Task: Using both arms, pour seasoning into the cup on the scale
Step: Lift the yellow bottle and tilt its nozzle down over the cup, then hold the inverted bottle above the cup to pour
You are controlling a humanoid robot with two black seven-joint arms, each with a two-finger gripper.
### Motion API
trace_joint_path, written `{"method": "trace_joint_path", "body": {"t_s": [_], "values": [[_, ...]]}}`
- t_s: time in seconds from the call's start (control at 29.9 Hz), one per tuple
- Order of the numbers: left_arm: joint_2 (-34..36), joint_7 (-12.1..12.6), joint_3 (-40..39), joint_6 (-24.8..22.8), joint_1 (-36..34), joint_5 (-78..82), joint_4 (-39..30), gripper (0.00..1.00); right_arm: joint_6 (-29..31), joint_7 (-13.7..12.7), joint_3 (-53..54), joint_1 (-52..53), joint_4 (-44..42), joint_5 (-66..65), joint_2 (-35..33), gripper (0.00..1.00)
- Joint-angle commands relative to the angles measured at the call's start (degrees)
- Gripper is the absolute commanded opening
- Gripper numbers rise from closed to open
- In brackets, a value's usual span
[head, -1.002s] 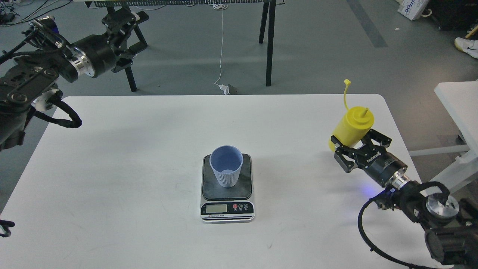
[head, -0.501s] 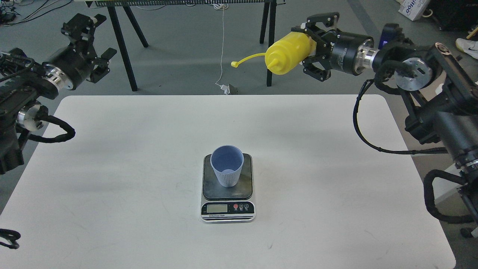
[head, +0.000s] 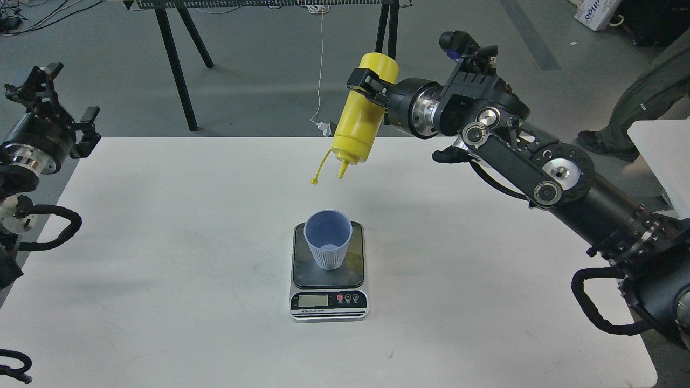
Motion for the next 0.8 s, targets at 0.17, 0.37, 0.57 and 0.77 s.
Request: {"method": "trace_joint_path", "body": {"t_s": [0.17, 0.37, 0.57, 0.77], "values": [[-0.1, 0.0, -0.7, 0.0, 2.3, 0.1, 0.0, 0.99, -1.3, 0.0, -4.2, -0.1, -0.1, -2.3, 2.4, 0.06], [-0.1, 0.0, -0.6, 0.0, 2.4, 0.3, 0.0, 0.99, -1.3, 0.0, -6.5, -0.5, -0.1, -2.3, 3.2, 0.06], [0.0, 0.0, -0.6, 0.0, 2.4, 0.3, 0.0, 0.99, -1.3, 0.0, -6.8, -0.5, -0.1, -2.4, 3.4, 0.06], [-0.1, 0.0, -0.6, 0.0, 2.4, 0.3, 0.0, 0.99, -1.3, 0.0, -7.8, -0.5, -0.1, -2.8, 3.4, 0.06]]}}
